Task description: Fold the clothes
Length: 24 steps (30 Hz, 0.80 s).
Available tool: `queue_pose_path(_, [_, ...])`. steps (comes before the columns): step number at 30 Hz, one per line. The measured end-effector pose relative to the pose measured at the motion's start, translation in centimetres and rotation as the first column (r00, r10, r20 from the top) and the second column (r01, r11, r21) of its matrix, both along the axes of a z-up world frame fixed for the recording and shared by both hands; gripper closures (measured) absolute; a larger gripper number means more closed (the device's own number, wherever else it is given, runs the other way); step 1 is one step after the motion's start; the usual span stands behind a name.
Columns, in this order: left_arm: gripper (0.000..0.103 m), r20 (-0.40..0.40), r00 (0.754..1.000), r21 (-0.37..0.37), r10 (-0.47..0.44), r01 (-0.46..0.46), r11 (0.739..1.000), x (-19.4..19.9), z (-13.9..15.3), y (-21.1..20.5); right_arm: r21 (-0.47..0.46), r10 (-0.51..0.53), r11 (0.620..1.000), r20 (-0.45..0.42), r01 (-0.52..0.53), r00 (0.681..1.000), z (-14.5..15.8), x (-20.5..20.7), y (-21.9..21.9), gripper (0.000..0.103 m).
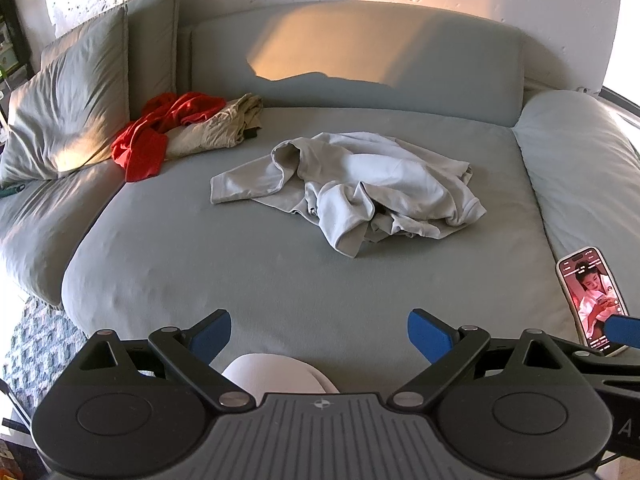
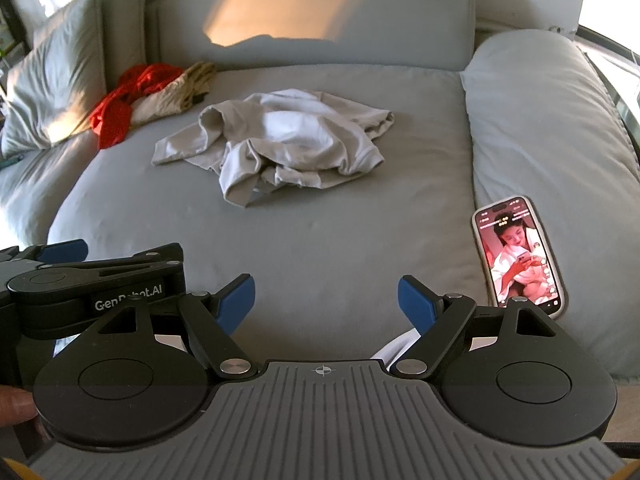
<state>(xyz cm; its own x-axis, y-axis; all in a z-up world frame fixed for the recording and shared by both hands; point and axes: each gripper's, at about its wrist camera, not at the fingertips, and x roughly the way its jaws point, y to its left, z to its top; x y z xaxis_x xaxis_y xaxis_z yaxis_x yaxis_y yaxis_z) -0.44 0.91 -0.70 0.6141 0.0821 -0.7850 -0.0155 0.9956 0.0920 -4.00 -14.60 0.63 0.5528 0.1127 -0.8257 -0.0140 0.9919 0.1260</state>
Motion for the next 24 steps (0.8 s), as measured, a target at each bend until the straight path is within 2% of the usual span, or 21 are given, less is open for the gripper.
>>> queue_pose_path(13, [0.005,-0.041,0.998,-0.040,0.050,-0.051,0.998,1.3,-1.9,3.0,-0.017,0.061,0.998,-0.012,-0.061,0.998,-1.2,1.8,1.9,0.017])
queue_pose_path(18, [0.005,-0.035,0.996,-0.019,0.076,-0.077,0.997,1.9,-3.0,4.4,0.003,0.109,0.994,0.032,-0.109,0.994,-2.0,2.5,2.9,0.017])
queue_pose_path(24, [0.006,-0.059,0.989,-0.088,0.136,-0.141,0.986,3.5,-4.6,7.4,-0.028,0.122,0.992,0.064,-0.120,0.990,-3.2,4.5,3.9,0.017])
